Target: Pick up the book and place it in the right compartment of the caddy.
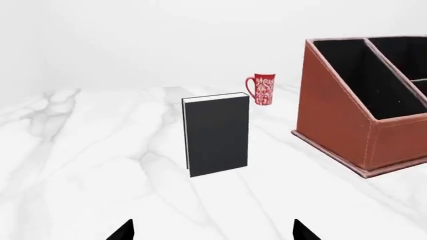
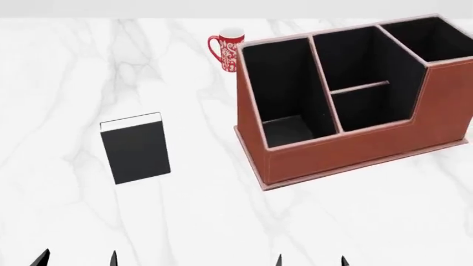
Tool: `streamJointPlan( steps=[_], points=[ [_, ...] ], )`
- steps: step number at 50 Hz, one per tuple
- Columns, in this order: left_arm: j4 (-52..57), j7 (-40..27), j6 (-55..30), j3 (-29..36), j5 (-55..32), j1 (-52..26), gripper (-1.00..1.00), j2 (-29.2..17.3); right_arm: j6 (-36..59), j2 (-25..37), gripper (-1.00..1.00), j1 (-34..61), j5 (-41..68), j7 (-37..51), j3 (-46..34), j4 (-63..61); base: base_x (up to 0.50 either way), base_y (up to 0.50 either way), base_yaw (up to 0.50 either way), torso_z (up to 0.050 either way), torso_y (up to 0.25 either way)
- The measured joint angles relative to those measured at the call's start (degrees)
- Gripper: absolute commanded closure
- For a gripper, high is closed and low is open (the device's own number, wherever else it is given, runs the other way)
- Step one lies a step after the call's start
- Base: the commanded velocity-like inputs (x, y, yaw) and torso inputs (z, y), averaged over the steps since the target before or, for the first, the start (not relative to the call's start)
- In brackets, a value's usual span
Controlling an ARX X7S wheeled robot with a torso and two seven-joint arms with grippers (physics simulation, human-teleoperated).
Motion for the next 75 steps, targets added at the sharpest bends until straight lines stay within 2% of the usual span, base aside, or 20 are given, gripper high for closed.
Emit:
streamJointPlan(
  steps=[3,5,7,12,17,26,34,46,75],
  points=[
    [0.9,-1.0,-0.8,-0.5,-1.0,0.8,-1.0,-0.6,1.0,0.1,-1.0,0.8,0.5,0.5,-0.1,-0.2,0.0,0.0,0.0,0.0,0.0],
    [4.7,-2.3,-4.6,-4.1,-3.8,3.9,-1.0,-0.5,5.0,-0.6,-1.0,4.5,-0.9,-0.6,0.7,-0.4,0.0,0.0,0.0,0.0,0.0],
    [10.7,-3.4,-9.4,-10.2,-6.2,7.0,-1.0,-0.5,11.3,-1.2,-1.0,10.7,-2.4,-1.2,1.2,-0.3,0.0,0.0,0.0,0.0,0.0],
    [24.7,-5.5,-17.8,-30.2,-9.7,12.2,-1.0,-0.7,29.0,-2.1,-1.0,30.8,-5.0,-2.1,1.6,0.3,0.0,0.0,0.0,0.0,0.0],
    [33.1,-6.8,-22.8,-43.7,-11.7,15.5,-1.0,-0.9,39.8,-2.4,-1.0,44.6,-6.3,-2.2,1.7,0.6,0.0,0.0,0.0,0.0,0.0],
    [40.6,-8.3,-26.8,-55.9,-13.2,18.8,-1.0,-0.9,49.8,-2.5,-1.0,57.7,-7.1,-1.4,1.6,2.2,0.0,0.0,0.0,0.0,0.0],
    [43.4,-8.9,-28.1,-60.5,-13.8,20.4,-1.0,-0.9,53.8,-2.3,-1.0,63.4,-6.7,-1.1,1.0,3.6,0.33,0.0,0.0,0.0,0.0],
    [45.1,-9.4,-28.7,-63.3,-14.7,21.6,-1.0,-1.0,56.9,-1.9,-1.0,67.0,-5.3,-1.0,-0.2,3.6,0.5,0.0,0.0,0.0,0.0],
    [45.8,-10.1,-28.6,-64.4,-15.9,22.8,-1.0,-1.5,57.7,-0.9,-1.0,68.1,-2.6,-0.2,-2.9,3.5,0.5,0.0,0.0,0.0,0.001]
  ],
)
